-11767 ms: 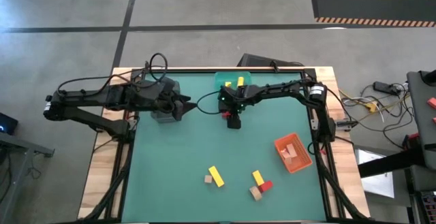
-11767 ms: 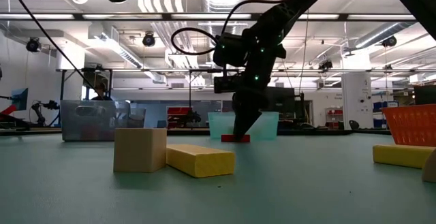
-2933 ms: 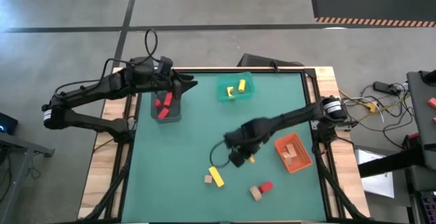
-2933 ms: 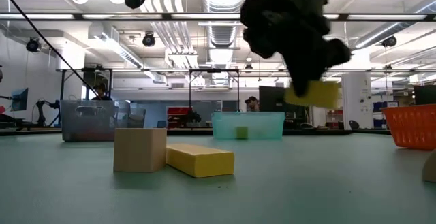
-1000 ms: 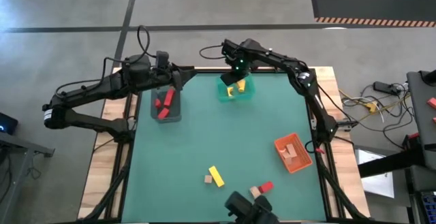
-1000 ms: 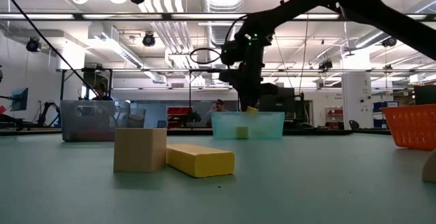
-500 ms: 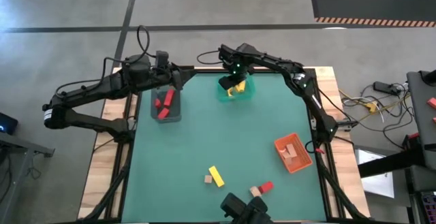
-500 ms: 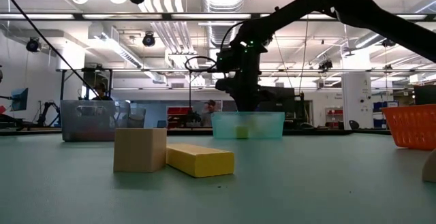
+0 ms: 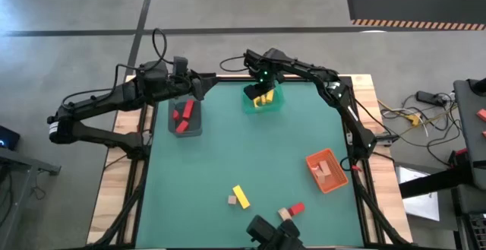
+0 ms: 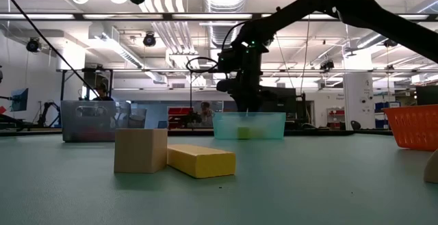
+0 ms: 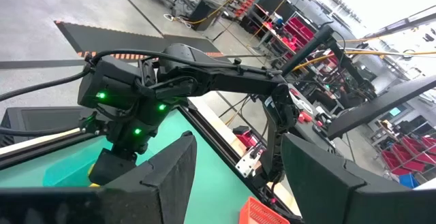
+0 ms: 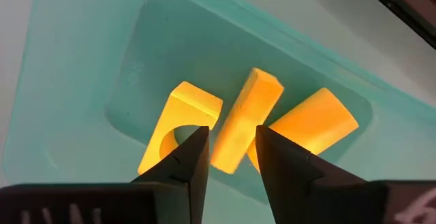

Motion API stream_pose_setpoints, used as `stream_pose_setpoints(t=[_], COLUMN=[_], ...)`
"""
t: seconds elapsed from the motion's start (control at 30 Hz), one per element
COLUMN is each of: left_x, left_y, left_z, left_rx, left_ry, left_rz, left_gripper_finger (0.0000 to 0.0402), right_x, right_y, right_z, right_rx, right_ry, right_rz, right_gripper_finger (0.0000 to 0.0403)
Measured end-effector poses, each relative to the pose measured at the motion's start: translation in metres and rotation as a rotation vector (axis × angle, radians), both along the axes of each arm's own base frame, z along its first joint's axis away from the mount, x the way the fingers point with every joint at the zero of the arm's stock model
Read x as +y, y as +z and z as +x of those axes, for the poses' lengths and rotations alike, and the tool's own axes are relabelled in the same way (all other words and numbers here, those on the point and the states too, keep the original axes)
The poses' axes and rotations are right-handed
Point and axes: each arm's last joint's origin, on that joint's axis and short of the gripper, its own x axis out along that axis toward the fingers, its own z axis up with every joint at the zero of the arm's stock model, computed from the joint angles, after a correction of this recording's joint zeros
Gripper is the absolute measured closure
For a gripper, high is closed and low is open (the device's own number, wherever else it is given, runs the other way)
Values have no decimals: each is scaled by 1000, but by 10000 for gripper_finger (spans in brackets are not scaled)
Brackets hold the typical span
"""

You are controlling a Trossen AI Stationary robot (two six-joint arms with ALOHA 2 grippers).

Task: Sort & place blocks by color
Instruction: Put the red block into the black bin

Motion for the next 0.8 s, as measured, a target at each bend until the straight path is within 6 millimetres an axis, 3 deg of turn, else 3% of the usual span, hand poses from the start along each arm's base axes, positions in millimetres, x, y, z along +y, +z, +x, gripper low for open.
stream_pose_setpoints(t=[0.17,0.37,0.57,0.8], left_x=[-1,-4,-11,-21], left_y=[0,-1,-1,-2], left_z=[0,1,3,6], left_rx=[0,-6,-3,0], left_ry=[-14,-76,-180,-276], left_rz=[-2,-31,-44,-51], left_gripper_finger=[203,203,203,203], right_x=[5,28,78,155], right_y=[15,61,119,182], right_z=[-3,-12,-21,-35], right_rx=[6,-16,-83,-223], right_ry=[5,37,97,121], right_rz=[7,29,14,-9], right_gripper_finger=[292,298,300,303])
